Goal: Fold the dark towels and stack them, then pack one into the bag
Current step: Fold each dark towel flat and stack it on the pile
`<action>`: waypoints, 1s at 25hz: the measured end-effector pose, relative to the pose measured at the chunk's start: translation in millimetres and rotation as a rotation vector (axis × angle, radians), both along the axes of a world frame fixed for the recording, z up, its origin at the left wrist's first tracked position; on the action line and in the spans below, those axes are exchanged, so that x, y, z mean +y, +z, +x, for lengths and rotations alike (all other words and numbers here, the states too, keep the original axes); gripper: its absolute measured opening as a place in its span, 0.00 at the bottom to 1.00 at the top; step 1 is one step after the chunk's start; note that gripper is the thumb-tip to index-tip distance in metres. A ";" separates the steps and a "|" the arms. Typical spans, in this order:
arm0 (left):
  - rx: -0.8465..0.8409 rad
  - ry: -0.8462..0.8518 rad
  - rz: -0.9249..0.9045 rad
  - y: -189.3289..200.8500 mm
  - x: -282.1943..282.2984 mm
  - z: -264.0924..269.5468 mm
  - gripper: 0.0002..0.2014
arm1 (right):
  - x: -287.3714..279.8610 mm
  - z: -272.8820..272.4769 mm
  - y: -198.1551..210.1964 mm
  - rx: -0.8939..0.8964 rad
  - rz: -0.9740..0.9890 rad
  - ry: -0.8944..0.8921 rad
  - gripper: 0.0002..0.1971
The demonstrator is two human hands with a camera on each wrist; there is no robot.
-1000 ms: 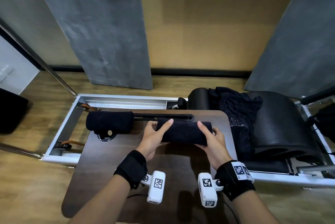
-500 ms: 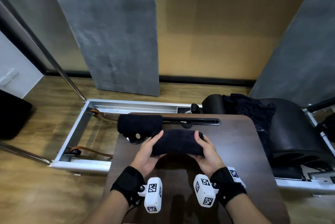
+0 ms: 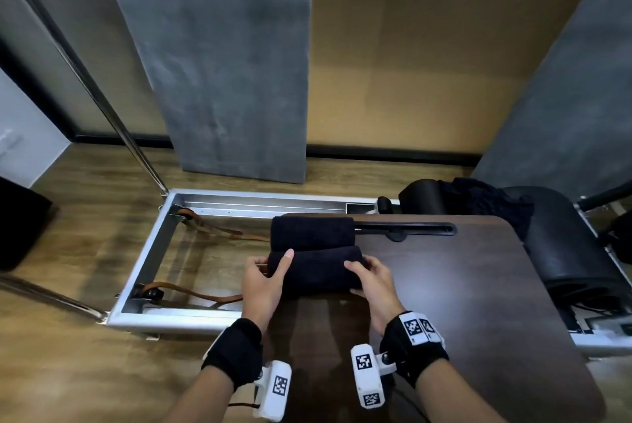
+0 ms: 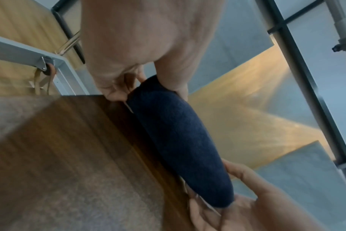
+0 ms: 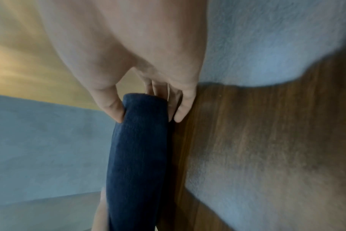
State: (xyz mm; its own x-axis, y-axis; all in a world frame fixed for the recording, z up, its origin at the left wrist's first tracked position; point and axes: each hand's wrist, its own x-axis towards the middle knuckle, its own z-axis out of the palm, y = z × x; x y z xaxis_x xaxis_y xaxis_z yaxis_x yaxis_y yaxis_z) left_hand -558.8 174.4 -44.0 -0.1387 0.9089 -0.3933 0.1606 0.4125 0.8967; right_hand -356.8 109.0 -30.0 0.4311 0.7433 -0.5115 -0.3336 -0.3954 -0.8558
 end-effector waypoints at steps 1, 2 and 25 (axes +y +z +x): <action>0.021 -0.003 0.026 0.0 -0.1 0.3 0.27 | 1.7 -4.9 -1.6 -0.061 -0.001 -0.022 0.14; 0.033 -0.003 0.052 0.3 -0.6 1.5 0.26 | 3.1 -8.2 -3.5 -0.140 -0.015 -0.040 0.15; 0.053 0.007 0.130 2.9 -21.1 -3.1 0.20 | -10.8 -13.4 -2.8 -0.418 -0.133 -0.102 0.17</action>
State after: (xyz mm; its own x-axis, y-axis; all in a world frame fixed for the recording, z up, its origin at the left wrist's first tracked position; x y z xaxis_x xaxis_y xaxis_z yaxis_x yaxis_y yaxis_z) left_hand -561.9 153.3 -41.1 -0.1630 0.9505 -0.2644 0.2065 0.2949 0.9329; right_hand -370.2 98.2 -32.8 0.6889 0.6257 -0.3660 -0.0128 -0.4944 -0.8691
